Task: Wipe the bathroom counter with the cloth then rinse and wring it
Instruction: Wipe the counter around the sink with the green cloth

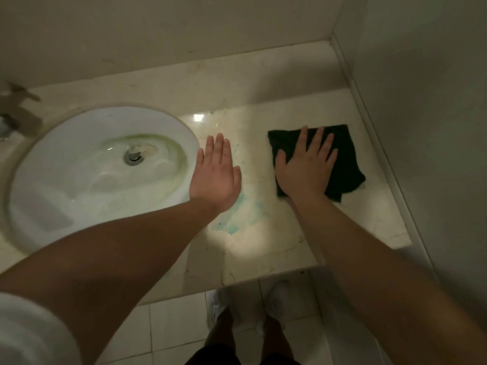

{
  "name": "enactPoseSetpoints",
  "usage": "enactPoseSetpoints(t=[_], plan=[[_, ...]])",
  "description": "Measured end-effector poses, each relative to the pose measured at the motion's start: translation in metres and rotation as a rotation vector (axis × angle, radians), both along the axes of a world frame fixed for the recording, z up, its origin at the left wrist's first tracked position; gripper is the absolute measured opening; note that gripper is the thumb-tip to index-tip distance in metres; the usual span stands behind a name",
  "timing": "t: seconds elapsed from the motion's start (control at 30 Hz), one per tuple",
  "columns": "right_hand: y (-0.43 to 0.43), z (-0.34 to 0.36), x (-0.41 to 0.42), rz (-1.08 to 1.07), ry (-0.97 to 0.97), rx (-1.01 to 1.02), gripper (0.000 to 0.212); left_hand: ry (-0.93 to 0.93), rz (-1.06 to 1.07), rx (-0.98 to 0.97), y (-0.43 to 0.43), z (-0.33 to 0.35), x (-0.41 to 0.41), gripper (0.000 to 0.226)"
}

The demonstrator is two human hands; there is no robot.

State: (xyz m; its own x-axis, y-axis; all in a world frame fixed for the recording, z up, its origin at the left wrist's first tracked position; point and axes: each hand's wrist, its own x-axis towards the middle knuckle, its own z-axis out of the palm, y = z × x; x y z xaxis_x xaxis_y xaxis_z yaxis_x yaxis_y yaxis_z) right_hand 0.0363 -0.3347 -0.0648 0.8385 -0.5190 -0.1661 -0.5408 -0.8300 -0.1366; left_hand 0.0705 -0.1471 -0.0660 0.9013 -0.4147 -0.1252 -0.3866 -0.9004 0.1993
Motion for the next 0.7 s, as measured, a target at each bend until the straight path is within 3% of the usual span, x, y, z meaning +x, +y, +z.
enactPoseSetpoints(t=[0.17, 0.3, 0.5, 0.7], plan=[[0.026, 0.0, -0.1, 0.16, 0.007, 0.003, 0.078, 0.006, -0.006, 0.0, 0.0, 0.0, 0.001, 0.065], [0.005, -0.001, -0.142, 0.033, 0.059, -0.025, 0.081, 0.007, 0.003, 0.003, -0.001, 0.0, 0.001, 0.066], [-0.032, -0.001, -0.028, -0.116, 0.017, -0.023, 0.081, 0.014, 0.007, -0.013, 0.0, -0.001, 0.003, 0.066], [-0.047, 0.001, 0.1, 0.037, 0.009, -0.034, 0.081, 0.005, 0.001, -0.021, 0.0, -0.004, 0.003, 0.066]])
